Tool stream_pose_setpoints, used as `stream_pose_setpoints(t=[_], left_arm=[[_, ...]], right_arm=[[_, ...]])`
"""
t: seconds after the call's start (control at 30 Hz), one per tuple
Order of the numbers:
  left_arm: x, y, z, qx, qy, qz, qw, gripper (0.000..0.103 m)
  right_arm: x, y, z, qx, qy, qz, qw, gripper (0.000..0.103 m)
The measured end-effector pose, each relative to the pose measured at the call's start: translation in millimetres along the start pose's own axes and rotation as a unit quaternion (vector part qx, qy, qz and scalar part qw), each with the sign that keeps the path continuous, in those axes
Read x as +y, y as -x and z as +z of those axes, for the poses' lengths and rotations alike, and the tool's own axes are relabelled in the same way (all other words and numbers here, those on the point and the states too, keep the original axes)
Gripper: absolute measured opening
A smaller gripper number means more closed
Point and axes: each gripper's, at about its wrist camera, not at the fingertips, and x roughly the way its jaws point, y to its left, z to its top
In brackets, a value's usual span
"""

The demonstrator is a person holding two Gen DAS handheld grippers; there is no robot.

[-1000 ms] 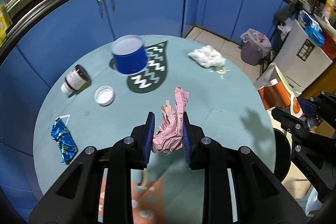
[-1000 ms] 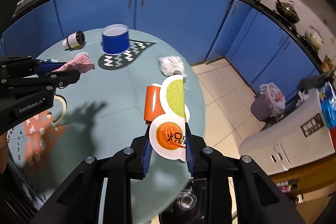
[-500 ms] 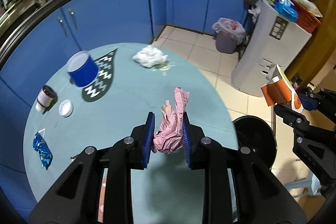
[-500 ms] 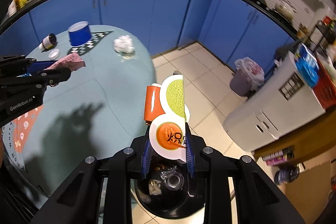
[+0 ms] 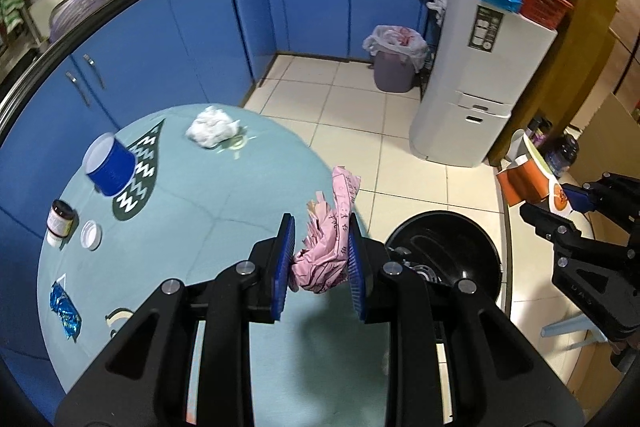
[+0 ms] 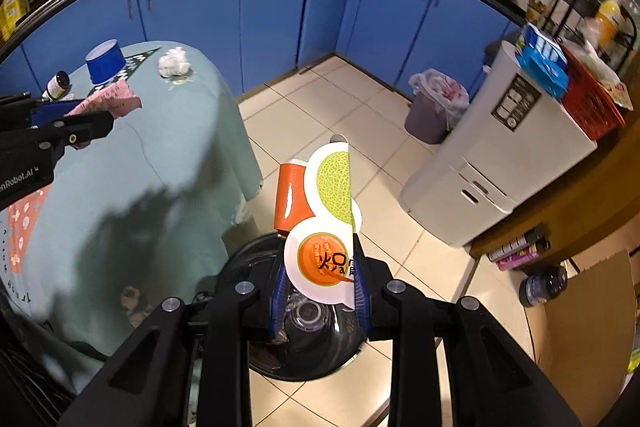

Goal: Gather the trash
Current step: 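Carry the pink tissue and orange-white cup over to the black bin, then open the right tool over the bin while the left tool opens to drop the tissue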

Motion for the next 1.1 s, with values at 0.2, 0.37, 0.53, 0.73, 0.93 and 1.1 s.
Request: stream_pose_setpoints(t=[0.2,0.37,0.53,0.73,0.93,1.1], left_arm=[[-23,2,6,-0.006,-0.025,-0.014,0.9996,0.026],[-35,3,7,-0.007,-0.036,-0.02,0.9991,0.026],[-42,2,7,-0.006,-0.044,-0.021,0.9988,0.026],[-55,0,11,-0.002,-0.054,-0.041,0.9977,0.026],[-79,8,18,-0.022,-0.077,-0.063,0.9948,0.028],[-96,8,30,-0.032,-0.091,-0.079,0.9922,0.028]], right_arm=[[-14,0,-12,0.01,-0.02,0.001,1.0,0.028],[-17,0,-17,0.012,-0.025,0.001,1.0,0.054],[-16,7,-20,-0.007,-0.023,-0.008,1.0,0.071],[-27,6,-20,-0.011,-0.039,-0.056,0.998,0.071],[-40,5,-21,-0.006,-0.048,-0.08,0.996,0.071],[-50,2,-24,0.0,-0.058,-0.097,0.994,0.071]])
